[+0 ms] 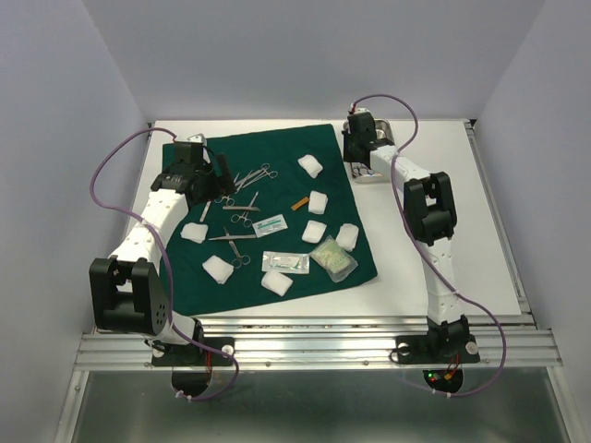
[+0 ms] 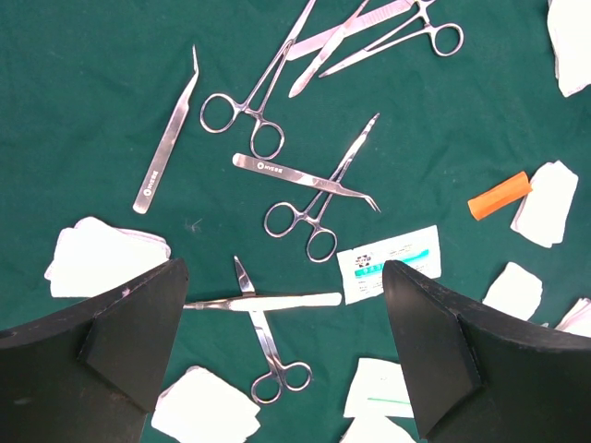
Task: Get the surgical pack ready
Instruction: Adjust the container at the center of the board.
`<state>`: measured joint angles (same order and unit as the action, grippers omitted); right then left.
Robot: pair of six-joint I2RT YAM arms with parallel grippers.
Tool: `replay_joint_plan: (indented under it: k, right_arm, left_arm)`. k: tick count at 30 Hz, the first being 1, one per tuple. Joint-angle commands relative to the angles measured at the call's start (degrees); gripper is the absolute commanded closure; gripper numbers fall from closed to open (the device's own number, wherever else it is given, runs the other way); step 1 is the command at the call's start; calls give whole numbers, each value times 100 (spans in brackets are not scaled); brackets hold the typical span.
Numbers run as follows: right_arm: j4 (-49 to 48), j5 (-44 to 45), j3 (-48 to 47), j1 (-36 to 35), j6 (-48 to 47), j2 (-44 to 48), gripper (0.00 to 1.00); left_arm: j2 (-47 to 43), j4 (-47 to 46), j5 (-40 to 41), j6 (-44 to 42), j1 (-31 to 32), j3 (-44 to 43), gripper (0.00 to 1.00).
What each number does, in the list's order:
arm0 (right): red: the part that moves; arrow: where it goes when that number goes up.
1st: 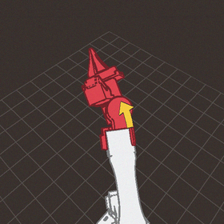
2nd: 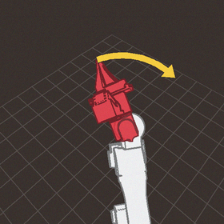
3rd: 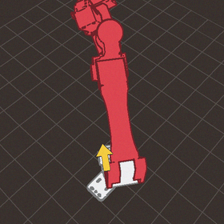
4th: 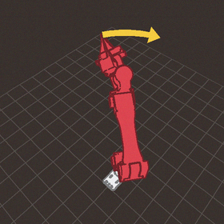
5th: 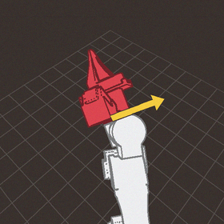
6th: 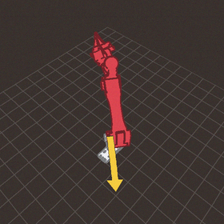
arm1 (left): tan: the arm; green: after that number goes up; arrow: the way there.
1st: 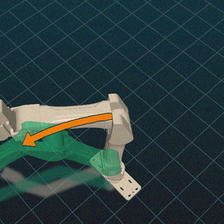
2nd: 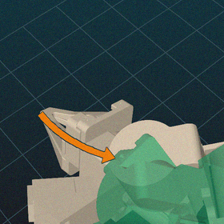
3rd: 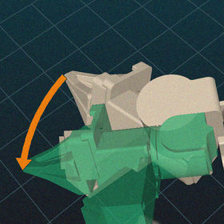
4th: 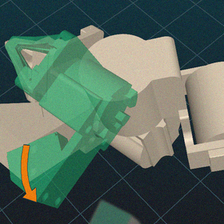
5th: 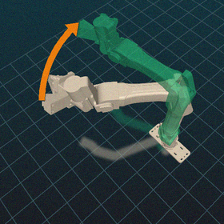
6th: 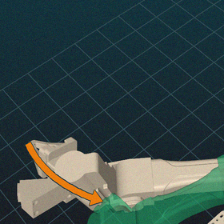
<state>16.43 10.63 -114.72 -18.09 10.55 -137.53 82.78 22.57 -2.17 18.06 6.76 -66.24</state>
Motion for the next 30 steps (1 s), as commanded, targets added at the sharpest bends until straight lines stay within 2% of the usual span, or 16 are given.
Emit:
replay_joint_plan:
  k: [1,18,30]
  right_arm:
    - [-122,131,-60,-98,-70,385,99]
    - [1,782,617,-819,-176,991,99]
    - [62,616,942,-1030,360,1097,99]
  left_arm:
    - [-140,-59,-64,13,18,-30,1]
    - [-236,-130,-125,13,18,93,1]
    - [-236,-174,-213,30,18,173,1]
